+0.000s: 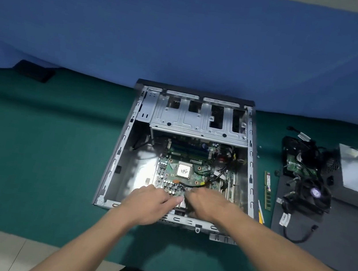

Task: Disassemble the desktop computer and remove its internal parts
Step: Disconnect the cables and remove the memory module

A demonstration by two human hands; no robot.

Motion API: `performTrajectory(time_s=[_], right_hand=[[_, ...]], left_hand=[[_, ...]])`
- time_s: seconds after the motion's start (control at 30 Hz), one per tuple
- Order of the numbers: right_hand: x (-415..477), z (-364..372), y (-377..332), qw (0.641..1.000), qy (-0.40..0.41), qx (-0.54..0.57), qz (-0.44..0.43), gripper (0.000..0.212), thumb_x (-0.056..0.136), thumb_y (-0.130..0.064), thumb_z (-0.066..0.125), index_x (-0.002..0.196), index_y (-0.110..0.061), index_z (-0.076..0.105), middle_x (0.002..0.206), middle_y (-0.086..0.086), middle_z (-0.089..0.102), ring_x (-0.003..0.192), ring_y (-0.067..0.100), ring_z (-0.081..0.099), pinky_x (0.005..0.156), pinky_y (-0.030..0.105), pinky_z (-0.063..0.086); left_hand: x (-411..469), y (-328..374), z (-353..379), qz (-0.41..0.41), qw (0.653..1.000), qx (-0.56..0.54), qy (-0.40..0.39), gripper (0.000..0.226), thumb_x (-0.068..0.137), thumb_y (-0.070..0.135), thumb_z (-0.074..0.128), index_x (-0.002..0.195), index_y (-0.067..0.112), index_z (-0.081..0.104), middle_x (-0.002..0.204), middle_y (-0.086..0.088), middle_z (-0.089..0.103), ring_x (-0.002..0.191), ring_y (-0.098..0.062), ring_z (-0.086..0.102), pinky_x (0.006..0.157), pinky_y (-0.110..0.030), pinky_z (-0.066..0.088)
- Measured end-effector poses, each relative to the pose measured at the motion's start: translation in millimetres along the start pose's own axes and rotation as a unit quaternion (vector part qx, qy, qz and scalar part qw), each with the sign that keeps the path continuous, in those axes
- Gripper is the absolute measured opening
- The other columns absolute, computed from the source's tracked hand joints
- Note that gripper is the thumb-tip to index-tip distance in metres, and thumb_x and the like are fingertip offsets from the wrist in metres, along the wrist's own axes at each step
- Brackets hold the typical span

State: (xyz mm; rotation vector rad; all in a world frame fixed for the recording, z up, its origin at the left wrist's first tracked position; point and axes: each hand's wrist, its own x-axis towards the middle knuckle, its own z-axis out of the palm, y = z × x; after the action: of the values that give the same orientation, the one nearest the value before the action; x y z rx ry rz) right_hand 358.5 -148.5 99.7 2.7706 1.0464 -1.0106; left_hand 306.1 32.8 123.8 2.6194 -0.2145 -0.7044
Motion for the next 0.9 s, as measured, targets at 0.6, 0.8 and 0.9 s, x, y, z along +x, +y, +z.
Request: performTrajectory(time_s=[0.6, 0.8, 0.9], right_hand=[[-14, -38, -13, 0.998, 0.057, -0.003, 0.025, 0.019, 0.084, -0.001, 0.057, 0.102, -0.005, 0.054, 0.105, 0.013, 0.052, 0.086, 0.030, 0.057, 0.063, 0.031, 0.041], [-24, -90, -7, 0.997, 0.060, 0.047, 0.030, 0.031, 0.087, -0.001, 0.046, 0.116, -0.004, 0.057, 0.117, 0.016, 0.060, 0.110, 0.033, 0.055, 0.093, 0.043, 0.048], [-32, -115, -10, 0.991, 0.088, 0.097, 0.037, 0.043, 0.091, -0.004, 0.044, 0.133, -0.004, 0.050, 0.138, 0.013, 0.051, 0.128, 0.028, 0.046, 0.106, 0.035, 0.038]], left_hand=[[-15, 1, 11, 0.063, 0.992, 0.047, 0.097, 0.066, 0.098, 0.061, 0.022, 0.060, 0.012, 0.046, 0.056, 0.001, 0.051, 0.063, -0.021, 0.057, 0.055, -0.031, 0.030], [-15, 5, 13, 0.057, 0.991, 0.057, 0.105, 0.063, 0.099, 0.058, 0.020, 0.065, 0.015, 0.049, 0.077, -0.011, 0.065, 0.087, -0.033, 0.061, 0.067, -0.035, 0.033], [-16, 4, 15, 0.051, 0.990, 0.059, 0.114, 0.061, 0.100, 0.057, 0.019, 0.060, 0.016, 0.042, 0.084, -0.012, 0.067, 0.092, -0.034, 0.060, 0.070, -0.036, 0.031]])
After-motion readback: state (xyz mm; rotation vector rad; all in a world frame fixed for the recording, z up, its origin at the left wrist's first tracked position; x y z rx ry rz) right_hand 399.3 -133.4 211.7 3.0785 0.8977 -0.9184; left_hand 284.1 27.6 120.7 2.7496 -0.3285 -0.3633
